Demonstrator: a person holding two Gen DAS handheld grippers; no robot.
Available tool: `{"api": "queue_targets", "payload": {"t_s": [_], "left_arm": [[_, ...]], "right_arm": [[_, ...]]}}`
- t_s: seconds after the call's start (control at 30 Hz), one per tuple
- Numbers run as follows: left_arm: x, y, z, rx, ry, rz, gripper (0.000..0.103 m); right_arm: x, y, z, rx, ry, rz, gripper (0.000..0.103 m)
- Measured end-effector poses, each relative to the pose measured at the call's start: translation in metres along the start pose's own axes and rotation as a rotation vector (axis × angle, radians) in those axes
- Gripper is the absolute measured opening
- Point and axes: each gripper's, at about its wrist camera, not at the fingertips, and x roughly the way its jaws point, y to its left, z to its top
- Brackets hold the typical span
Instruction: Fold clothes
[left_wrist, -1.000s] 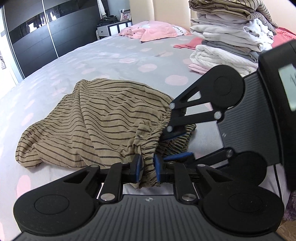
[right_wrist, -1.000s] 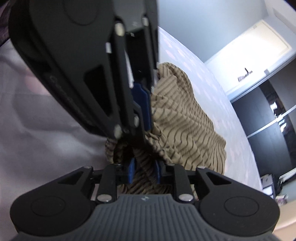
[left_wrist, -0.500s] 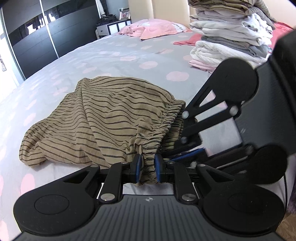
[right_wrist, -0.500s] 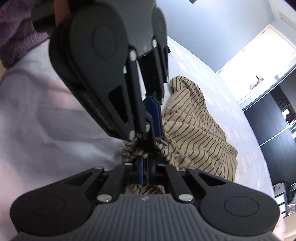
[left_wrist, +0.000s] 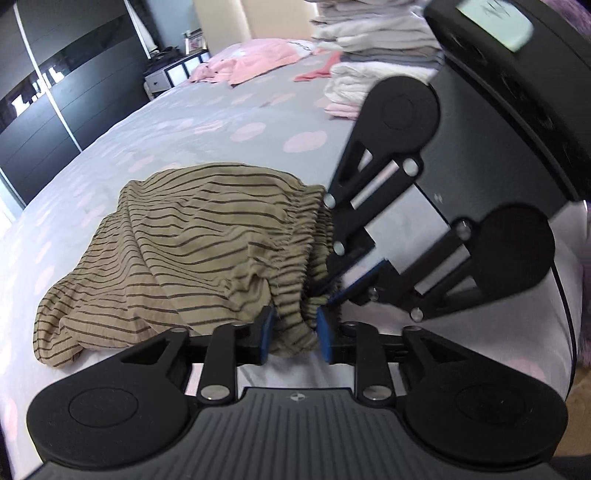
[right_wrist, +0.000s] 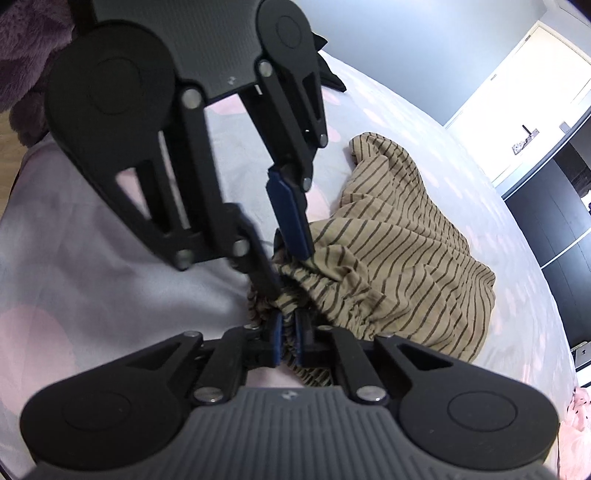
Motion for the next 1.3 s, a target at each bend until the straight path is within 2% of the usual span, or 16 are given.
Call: {"api": "queue_targets", "payload": {"t_s": [0.07, 0.13, 0.23, 0.4, 0.47, 0.57, 0.73, 0.8, 0.87, 0.93, 0.97, 1.0, 1.1, 1.23, 1.3], "left_arm": [[-0.001, -0.005, -0.001, 0.022, -0.001, -0.004, 0.033], [-0.003, -0.011, -0.001, 0.054, -0.010, 0.007, 0.043], [-0.001, -0.024, -0.001, 0.130, -0.019, 0.060, 0.049], [0.015, -0.050, -0.007, 0.333, -0.002, 0.162, 0.050], [0.023, -0.063, -0.012, 0.428, 0.004, 0.203, 0.050], [0.036, -0.078, -0.017, 0.502, 0.007, 0.261, 0.050], [0.064, -0.093, -0.025, 0.633, -0.015, 0.395, 0.050], [0.070, -0.094, -0.026, 0.654, -0.017, 0.417, 0.050], [0.074, -0.093, -0.025, 0.640, -0.015, 0.404, 0.048], [0.075, -0.089, -0.022, 0.588, -0.016, 0.370, 0.038], [0.074, -0.086, -0.020, 0.550, -0.016, 0.343, 0.035], [0.073, -0.082, -0.017, 0.510, -0.016, 0.317, 0.028], [0.063, -0.065, -0.008, 0.353, -0.034, 0.254, 0.019], [0.046, -0.039, 0.003, 0.161, -0.068, 0.174, 0.016], [0.039, -0.033, 0.004, 0.118, -0.075, 0.155, 0.016]], "right_arm": [[-0.005, -0.001, -0.001, -0.003, 0.007, 0.005, 0.023], [-0.011, 0.000, -0.002, -0.024, 0.022, 0.004, 0.028], [-0.019, 0.001, -0.007, -0.048, 0.049, -0.032, 0.036], [-0.022, -0.003, -0.014, -0.042, 0.088, -0.094, 0.051], [-0.020, -0.002, -0.016, -0.055, 0.104, -0.112, 0.061], [-0.011, 0.003, -0.021, -0.103, 0.124, -0.168, 0.073], [0.008, 0.013, -0.026, -0.206, 0.154, -0.256, 0.073], [0.016, 0.017, -0.027, -0.249, 0.163, -0.278, 0.073], [0.023, 0.022, -0.029, -0.292, 0.167, -0.304, 0.076], [0.030, 0.025, -0.030, -0.329, 0.167, -0.335, 0.079], [0.030, 0.020, -0.040, -0.338, 0.168, -0.345, 0.080], [0.033, 0.022, -0.039, -0.343, 0.170, -0.348, 0.080], [0.040, 0.021, -0.035, -0.348, 0.175, -0.350, 0.080], [0.056, 0.016, -0.032, -0.335, 0.166, -0.357, 0.078], [0.053, 0.014, -0.026, -0.307, 0.168, -0.375, 0.078]]}}
